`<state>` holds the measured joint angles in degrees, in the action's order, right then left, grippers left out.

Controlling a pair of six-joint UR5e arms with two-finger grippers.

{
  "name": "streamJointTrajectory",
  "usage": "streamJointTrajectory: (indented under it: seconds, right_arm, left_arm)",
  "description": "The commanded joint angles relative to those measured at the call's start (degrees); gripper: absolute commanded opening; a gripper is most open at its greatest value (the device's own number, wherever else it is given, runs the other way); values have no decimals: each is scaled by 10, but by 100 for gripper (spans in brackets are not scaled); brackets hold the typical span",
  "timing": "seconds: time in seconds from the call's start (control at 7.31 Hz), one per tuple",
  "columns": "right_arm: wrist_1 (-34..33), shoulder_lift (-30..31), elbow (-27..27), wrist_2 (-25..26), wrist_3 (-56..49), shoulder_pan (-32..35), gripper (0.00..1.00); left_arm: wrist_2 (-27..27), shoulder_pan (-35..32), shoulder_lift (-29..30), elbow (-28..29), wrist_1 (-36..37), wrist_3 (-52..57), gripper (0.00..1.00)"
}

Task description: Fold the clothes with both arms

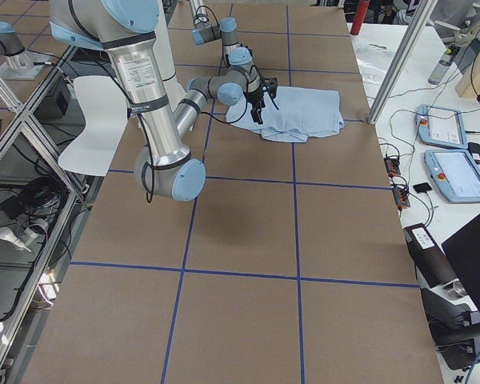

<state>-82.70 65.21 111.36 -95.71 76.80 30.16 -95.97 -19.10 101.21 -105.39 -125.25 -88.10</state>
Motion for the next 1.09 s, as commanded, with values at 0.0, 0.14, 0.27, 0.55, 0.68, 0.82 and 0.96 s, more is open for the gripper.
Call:
streamJointTrajectory:
  seconds: [0.0,0.14,0.27,0.55,0.68,0.82,0.96]
  right_arm:
    - [1,1,1,3,11,-8,100]
    - [0,1,2,31,38,-25,100]
    - [1,2,3,48,53,-43,100]
    - [1,10,3,82,168,-98,100]
    - [-1,8,0,105,235,-140,99]
    - [-13,1,-3,105,295,-163,98]
    - [-49,-16,-10,105,351,-181,97]
  left_arm:
    - [2,0,2,-4,0,-1,0]
    - [2,0,6,-10,0,-1,0]
    - [2,0,7,-22,0,-5,0]
    - [3,4,7,-26,0,-21,0]
    - [18,9,7,-27,0,-24,0]
    - [21,13,7,-29,0,-26,0]
    - [22,18,7,-30,0,-36,0]
